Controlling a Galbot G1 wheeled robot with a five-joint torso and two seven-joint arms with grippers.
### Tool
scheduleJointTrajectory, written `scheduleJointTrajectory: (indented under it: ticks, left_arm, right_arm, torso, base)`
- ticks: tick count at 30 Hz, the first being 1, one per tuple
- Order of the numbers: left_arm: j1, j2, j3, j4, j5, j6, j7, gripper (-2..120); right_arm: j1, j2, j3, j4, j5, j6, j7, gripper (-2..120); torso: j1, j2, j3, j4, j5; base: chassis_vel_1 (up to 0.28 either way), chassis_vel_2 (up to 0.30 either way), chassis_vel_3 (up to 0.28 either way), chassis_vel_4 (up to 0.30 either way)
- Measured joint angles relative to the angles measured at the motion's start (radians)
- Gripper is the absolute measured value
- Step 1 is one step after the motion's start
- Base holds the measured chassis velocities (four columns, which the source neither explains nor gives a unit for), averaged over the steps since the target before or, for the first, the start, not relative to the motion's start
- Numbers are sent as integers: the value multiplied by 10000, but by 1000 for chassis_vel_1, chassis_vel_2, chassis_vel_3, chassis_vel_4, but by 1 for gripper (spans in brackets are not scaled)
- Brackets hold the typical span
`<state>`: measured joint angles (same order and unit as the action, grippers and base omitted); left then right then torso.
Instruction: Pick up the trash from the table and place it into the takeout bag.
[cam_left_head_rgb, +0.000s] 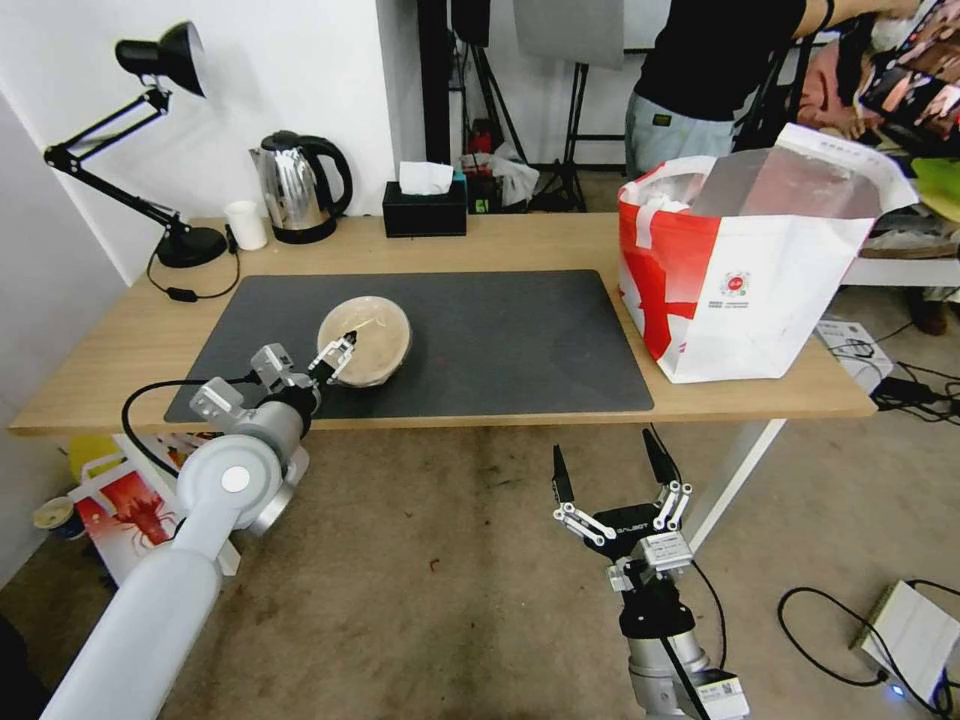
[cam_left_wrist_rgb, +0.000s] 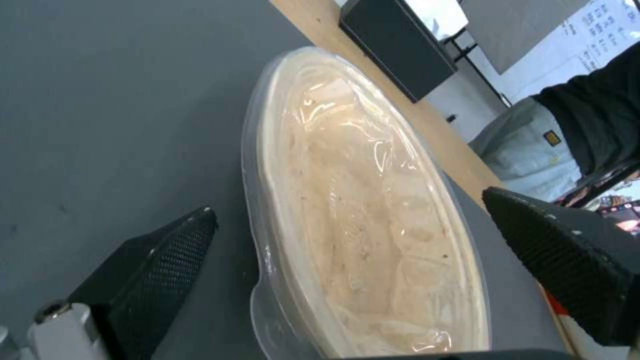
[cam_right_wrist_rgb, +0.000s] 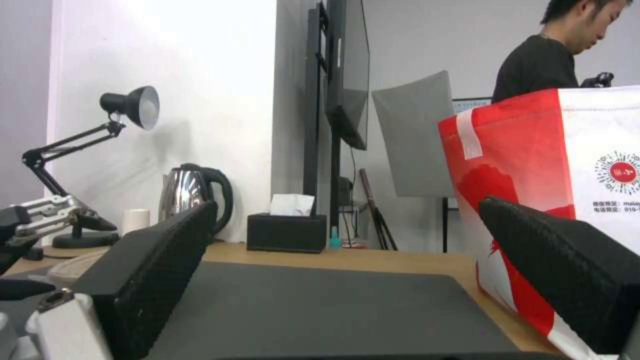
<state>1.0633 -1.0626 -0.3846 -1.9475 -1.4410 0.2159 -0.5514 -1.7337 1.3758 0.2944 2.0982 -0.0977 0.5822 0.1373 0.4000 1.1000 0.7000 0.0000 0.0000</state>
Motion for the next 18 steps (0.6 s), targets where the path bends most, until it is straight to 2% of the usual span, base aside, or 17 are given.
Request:
scheduleJointTrajectory:
  ticks: [18]
  left_arm:
    - [-507, -290, 547, 644, 65, 11, 78, 100]
  right_arm:
    - [0, 0, 0, 0, 0, 0, 0, 100]
  torso:
    - [0, 0, 0, 0, 0]
  base:
    - [0, 0, 0, 0]
